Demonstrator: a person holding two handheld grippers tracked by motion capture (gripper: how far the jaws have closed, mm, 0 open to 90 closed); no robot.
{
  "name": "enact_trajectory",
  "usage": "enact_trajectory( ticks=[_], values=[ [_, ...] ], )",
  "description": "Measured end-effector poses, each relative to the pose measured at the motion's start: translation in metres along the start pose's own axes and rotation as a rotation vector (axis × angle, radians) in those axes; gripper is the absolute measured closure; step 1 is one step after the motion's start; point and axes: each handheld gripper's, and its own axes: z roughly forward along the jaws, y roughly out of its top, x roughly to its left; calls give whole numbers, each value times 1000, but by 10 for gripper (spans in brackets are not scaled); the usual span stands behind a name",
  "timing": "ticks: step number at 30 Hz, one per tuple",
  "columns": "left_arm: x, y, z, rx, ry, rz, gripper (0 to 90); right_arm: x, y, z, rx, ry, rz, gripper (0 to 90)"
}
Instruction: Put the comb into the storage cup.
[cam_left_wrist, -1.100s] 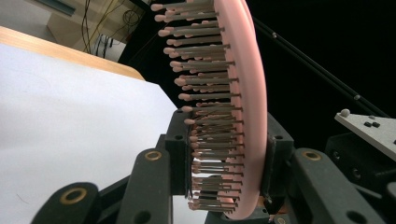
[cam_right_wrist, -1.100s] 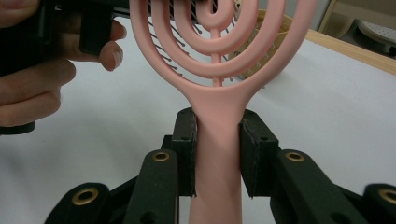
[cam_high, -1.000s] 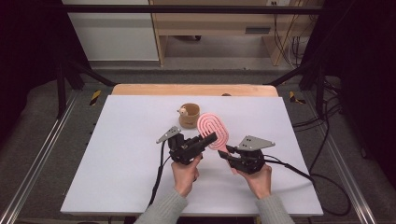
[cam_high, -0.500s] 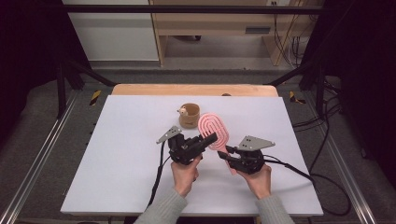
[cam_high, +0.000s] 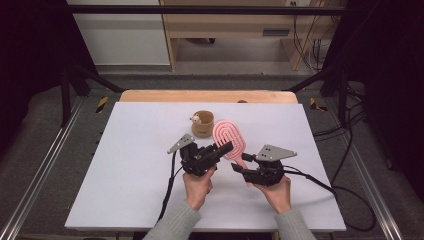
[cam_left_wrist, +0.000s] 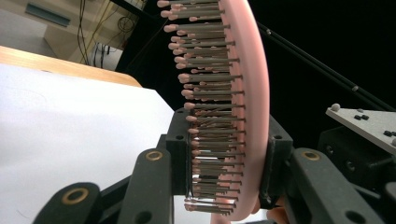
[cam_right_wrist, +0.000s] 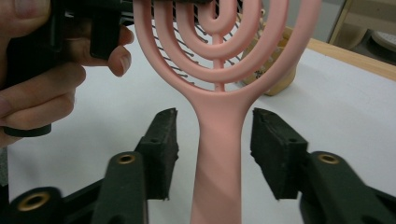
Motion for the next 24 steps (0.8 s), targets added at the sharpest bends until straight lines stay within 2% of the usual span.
enact_trajectory(
  ticks=[3, 5, 8, 13, 19, 24],
  values=[
    [0, 2, -1, -2, 9, 8, 638, -1, 0, 0, -17, -12, -2, 404],
    [1, 4, -1, -5, 13, 10, 638, -2, 1, 0, -18, -11, 13, 338],
    [2, 7, -3, 0, 29, 34, 638, -4, 0, 0, -27, -7, 31, 262],
    [3, 11, -6, 5, 52, 73, 637, -7, -1, -1, -62, -41, 45, 81],
    [4, 17, -10, 4, 67, 94, 637, -10, 0, -2, -52, -52, 48, 7],
    [7, 23, -14, 4, 83, 117, 637, -11, 0, -3, -46, -58, 43, 2]
  ],
)
